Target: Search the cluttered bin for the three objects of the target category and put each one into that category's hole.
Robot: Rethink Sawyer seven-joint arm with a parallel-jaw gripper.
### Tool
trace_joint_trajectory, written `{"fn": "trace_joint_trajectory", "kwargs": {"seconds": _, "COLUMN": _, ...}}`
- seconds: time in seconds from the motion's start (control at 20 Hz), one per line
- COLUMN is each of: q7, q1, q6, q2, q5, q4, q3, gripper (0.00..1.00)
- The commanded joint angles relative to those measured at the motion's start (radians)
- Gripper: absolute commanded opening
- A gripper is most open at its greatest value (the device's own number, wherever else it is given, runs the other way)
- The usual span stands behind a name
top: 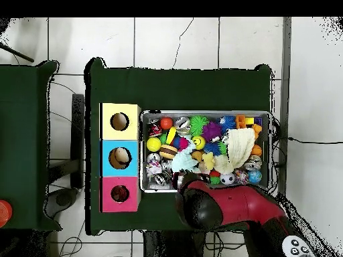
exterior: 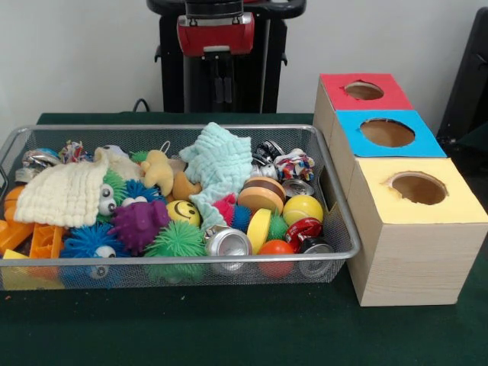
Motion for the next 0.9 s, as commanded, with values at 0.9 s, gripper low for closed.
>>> {"fn": "trace_joint_trajectory", "kwargs": {"seconds": 0.9, "q7": 0.106, "q1": 0.096, "q6": -0.005, "q2": 0.084, "q5": 0.045, "q4": -0.133, "q3": -0.208, "gripper": 1.00}}
